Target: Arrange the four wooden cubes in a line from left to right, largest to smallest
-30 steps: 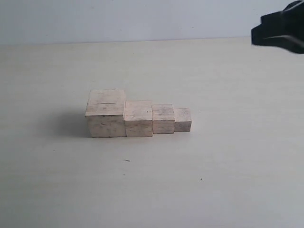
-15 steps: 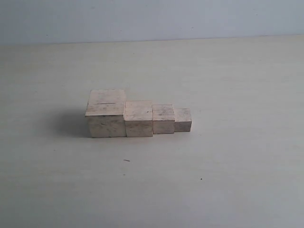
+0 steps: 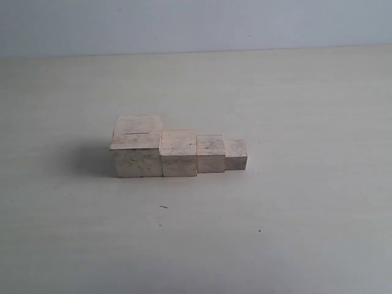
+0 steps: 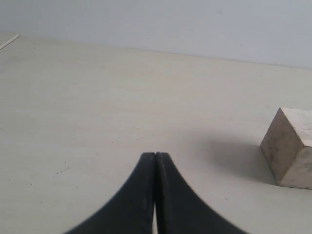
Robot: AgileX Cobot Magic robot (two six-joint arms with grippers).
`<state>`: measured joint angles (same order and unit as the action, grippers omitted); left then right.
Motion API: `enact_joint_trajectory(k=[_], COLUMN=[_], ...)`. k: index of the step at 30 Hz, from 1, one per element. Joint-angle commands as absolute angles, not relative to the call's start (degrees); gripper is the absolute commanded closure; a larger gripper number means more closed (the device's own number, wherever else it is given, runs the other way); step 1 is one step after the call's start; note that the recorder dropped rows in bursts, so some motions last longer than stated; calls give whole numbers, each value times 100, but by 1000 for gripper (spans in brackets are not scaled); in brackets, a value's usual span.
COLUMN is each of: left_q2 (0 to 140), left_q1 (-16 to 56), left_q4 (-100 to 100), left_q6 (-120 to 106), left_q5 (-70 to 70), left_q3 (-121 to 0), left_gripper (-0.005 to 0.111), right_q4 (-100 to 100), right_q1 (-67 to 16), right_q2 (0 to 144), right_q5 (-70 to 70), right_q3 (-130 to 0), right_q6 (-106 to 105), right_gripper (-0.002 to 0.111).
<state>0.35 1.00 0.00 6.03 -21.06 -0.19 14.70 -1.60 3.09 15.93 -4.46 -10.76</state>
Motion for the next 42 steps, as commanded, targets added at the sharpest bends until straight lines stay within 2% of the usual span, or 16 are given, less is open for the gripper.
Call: enact_joint_trajectory(k=[1, 6, 20, 42], left_q2=[0, 0, 0, 0], left_q1=[122, 122, 122, 122], left_q4=[0, 0, 0, 0], left_q6=[596, 596, 596, 596], left_q5=[-2042, -2042, -2042, -2042], left_q3=[0, 0, 0, 0], left_gripper=[107, 107, 107, 107], right_q4=[1072, 116, 111, 111], right_q1=[-137, -137, -137, -137], right_q2=[0, 0, 0, 0], right_q5=[1508, 1496, 1956, 1944], right_q3=[-168, 0, 0, 0], right_q6=[-585, 631, 253, 159], right_gripper=[108, 108, 108, 108])
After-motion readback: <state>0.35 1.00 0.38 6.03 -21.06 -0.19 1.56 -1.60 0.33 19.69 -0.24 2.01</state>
